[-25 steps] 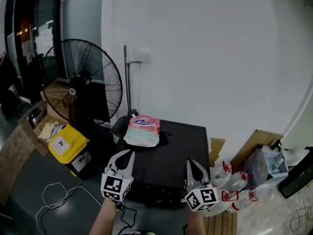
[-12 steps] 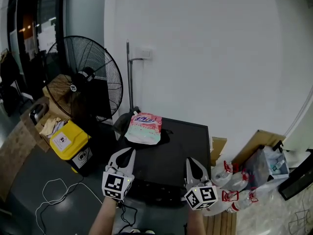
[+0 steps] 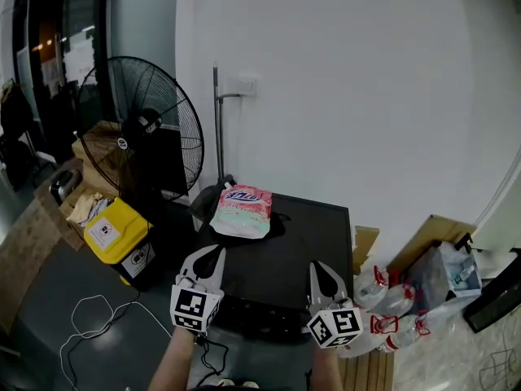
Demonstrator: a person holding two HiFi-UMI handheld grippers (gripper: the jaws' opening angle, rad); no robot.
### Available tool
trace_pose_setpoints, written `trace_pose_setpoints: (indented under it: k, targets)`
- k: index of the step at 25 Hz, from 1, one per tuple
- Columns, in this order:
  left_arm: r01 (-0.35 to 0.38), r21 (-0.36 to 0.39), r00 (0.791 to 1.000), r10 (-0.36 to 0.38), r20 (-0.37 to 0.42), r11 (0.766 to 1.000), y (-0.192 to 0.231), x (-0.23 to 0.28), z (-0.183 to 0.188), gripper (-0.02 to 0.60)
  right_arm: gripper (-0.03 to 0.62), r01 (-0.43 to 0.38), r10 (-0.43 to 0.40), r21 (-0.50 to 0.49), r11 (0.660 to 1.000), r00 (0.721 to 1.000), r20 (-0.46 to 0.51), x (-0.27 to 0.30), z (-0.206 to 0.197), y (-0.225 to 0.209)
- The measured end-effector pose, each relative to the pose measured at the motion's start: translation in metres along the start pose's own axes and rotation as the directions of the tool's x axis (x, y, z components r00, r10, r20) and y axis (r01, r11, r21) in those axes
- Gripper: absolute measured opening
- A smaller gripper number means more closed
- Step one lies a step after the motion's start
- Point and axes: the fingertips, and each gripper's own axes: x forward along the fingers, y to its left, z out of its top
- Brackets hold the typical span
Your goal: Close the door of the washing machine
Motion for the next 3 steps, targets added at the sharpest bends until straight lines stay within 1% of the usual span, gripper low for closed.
trace_pose_setpoints:
  k: [3]
  targets:
    - [-0.001, -0.001, 1.000, 0.001, 0.002, 1.000, 0.0020, -0.0012, -0.0015, 0.008, 0.011, -0.002, 0.002, -0.002, 1.000, 1.000, -0.001, 0.0010, -0.0017, 0.0027]
